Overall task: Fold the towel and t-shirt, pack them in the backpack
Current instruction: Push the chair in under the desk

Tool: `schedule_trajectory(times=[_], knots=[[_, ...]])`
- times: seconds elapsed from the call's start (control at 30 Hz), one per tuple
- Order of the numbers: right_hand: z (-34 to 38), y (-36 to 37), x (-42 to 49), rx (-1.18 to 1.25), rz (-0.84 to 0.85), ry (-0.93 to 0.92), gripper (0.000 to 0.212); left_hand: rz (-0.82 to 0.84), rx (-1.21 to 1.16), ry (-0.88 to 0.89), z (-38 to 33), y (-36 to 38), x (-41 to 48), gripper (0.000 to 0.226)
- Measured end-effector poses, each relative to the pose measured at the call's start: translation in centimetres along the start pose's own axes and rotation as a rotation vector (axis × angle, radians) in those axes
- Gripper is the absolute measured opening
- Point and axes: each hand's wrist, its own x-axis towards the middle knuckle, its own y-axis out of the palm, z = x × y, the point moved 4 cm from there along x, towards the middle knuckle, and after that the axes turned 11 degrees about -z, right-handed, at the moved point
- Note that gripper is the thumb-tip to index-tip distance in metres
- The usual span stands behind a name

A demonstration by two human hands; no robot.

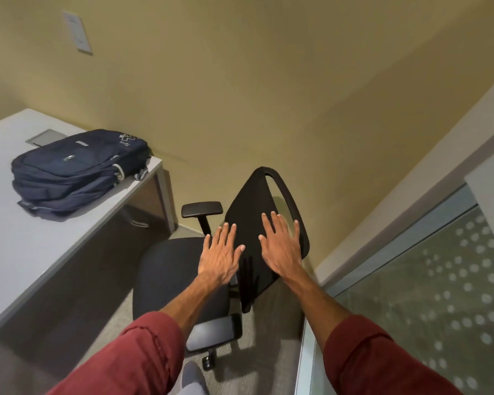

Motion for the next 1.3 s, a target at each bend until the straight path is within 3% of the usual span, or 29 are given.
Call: schedule_trajectory(times=[0.23,0.47,0.57,0.7,0.83,1.07,1.3], knots=[[-5.4,0.5,6.5,0.027,-0.059,-0.059,0.065,0.019,-0.067,0.026,-5.5,1.5,6.8,0.074],[-9.2,4.4,14.7,0.029,-0.044,-0.312,0.059,-0.006,-0.095,-0.114,-8.0,4.3,11.3,0.076],[-9.7,5.8,18.0,0.102,-0.038,-0.461,0.057,-0.057,-0.164,-0.288,-8.4,5.4,12.9,0.079],[-10.3,7.2,20.9,0.182,-0.005,-0.597,0.056,-0.112,-0.256,-0.458,-10.5,5.3,14.1,0.09],[-11.1,8.6,23.1,0.207,0.046,-0.657,0.062,-0.102,-0.314,-0.434,-14.7,4.5,13.1,0.117],[-11.8,11.2,23.9,0.226,0.162,-0.528,0.07,0.036,-0.346,-0.321,-18.1,6.8,10.7,0.137],[-11.0,12.6,25.1,0.42,0.183,-0.403,0.069,0.006,-0.497,-0.454,-18.7,7.9,9.5,0.134]])
